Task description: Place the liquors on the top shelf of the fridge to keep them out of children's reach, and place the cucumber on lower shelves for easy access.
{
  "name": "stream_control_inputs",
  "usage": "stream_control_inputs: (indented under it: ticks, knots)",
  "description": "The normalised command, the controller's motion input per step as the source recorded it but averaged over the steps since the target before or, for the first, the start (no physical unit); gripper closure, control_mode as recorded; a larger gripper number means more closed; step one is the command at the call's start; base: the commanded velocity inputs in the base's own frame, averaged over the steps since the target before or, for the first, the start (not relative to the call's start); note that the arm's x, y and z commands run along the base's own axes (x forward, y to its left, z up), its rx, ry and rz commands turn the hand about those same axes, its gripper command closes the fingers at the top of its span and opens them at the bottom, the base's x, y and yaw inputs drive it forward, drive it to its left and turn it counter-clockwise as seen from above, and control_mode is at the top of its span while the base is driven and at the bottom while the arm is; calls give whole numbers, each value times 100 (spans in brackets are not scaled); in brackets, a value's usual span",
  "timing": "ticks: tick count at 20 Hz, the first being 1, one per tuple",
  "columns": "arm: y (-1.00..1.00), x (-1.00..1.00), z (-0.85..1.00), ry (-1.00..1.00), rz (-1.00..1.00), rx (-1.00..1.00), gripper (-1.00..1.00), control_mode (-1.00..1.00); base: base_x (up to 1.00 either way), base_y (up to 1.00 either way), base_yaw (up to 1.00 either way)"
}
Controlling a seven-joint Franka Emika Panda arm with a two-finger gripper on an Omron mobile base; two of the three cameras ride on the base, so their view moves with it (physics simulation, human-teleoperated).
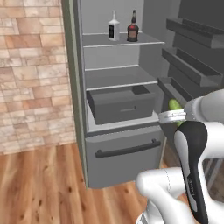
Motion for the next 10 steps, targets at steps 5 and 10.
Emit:
stream_control_inputs:
  ticks: [5,10]
  knots:
    - [0,0,0,0,0,0,100,100,57,0,11]
    - [0,0,0,0,0,0,100,100,58,0,12]
